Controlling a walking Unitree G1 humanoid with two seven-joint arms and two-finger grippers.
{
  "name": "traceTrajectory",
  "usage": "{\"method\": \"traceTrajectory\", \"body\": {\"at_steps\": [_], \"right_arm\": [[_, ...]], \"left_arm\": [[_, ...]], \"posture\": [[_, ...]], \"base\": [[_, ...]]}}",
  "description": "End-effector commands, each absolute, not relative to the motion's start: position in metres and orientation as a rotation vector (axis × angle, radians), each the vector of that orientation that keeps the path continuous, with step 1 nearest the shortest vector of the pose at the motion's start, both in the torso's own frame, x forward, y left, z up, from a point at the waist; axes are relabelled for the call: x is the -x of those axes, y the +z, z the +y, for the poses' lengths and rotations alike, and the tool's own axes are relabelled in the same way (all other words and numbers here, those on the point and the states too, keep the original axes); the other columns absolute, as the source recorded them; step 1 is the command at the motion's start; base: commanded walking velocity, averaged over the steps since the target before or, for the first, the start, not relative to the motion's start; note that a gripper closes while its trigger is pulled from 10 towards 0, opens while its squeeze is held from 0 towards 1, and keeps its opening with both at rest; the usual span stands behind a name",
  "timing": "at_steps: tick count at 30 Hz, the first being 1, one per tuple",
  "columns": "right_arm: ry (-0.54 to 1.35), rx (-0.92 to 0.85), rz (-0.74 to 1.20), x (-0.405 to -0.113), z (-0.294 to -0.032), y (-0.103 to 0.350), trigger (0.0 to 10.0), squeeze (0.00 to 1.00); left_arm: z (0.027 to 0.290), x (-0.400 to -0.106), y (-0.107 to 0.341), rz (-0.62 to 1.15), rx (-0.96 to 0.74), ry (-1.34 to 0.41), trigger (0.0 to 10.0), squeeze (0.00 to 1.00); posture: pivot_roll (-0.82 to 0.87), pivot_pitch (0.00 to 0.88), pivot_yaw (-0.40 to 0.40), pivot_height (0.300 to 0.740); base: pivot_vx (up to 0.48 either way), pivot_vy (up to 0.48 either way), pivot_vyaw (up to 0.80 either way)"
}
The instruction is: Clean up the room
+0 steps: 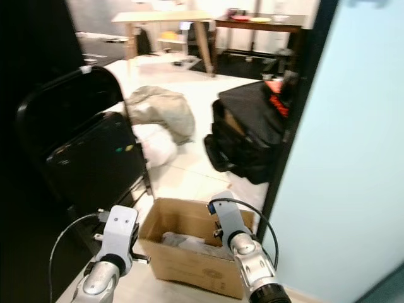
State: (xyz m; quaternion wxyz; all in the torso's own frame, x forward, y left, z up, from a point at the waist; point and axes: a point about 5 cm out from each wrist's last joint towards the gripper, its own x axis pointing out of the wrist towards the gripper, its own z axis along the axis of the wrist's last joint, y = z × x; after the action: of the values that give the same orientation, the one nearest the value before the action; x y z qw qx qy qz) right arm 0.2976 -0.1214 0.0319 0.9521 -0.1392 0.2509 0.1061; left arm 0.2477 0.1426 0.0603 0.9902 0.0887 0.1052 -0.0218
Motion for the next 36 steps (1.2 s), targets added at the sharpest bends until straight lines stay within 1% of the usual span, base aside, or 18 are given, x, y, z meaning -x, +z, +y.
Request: {"method": "traceTrajectory", "body": {"at_steps": [1,9,12,15,16,24,27,29,36], "right_arm": [[0.219,0.284,0.494,-0.298,-0.118,0.037,10.0,0.00],[0.212,0.273,0.490,-0.299,-0.124,0.049,10.0,0.00],[0.179,0.253,0.508,-0.303,-0.137,0.059,10.0,0.00],[0.179,0.253,0.508,-0.303,-0.137,0.059,10.0,0.00],[0.165,0.246,0.510,-0.303,-0.141,0.059,10.0,0.00],[0.196,0.255,0.501,-0.288,-0.137,0.049,10.0,0.00],[0.186,0.242,0.497,-0.282,-0.142,0.054,10.0,0.00],[0.176,0.231,0.510,-0.275,-0.148,0.060,10.0,0.00],[0.183,0.231,0.528,-0.263,-0.155,0.069,10.0,0.00]], "left_arm": [[0.147,-0.248,0.057,0.219,-0.194,-0.019,10.0,0.00],[0.148,-0.252,0.062,0.178,-0.198,0.016,10.0,0.00],[0.151,-0.256,0.067,0.139,-0.203,0.065,10.0,0.00],[0.151,-0.256,0.067,0.139,-0.203,0.065,10.0,0.00],[0.152,-0.257,0.068,0.132,-0.202,0.079,10.0,0.00],[0.153,-0.258,0.067,0.148,-0.200,0.097,10.0,0.00],[0.154,-0.258,0.064,0.158,-0.203,0.101,10.0,0.00],[0.152,-0.259,0.064,0.146,-0.212,0.077,10.0,0.00],[0.154,-0.260,0.064,0.146,-0.219,0.071,10.0,0.00]], "posture": [[0.00,0.000,0.028,0.740],[-0.01,0.000,0.024,0.740],[-0.01,0.000,0.012,0.740],[-0.01,0.000,0.012,0.740],[-0.01,0.000,0.013,0.740],[-0.02,0.002,0.025,0.740],[-0.04,0.004,0.026,0.740],[-0.06,0.005,0.009,0.740],[-0.07,0.012,-0.006,0.740]], "base": [[0.000,0.000,-0.80],[0.000,0.000,-0.80],[0.000,0.000,-0.80],[0.000,0.000,-0.80],[0.000,0.000,-0.80],[0.000,0.000,-0.80],[0.000,0.000,-0.80],[0.000,0.000,-0.80],[0.000,0.000,-0.80]]}}
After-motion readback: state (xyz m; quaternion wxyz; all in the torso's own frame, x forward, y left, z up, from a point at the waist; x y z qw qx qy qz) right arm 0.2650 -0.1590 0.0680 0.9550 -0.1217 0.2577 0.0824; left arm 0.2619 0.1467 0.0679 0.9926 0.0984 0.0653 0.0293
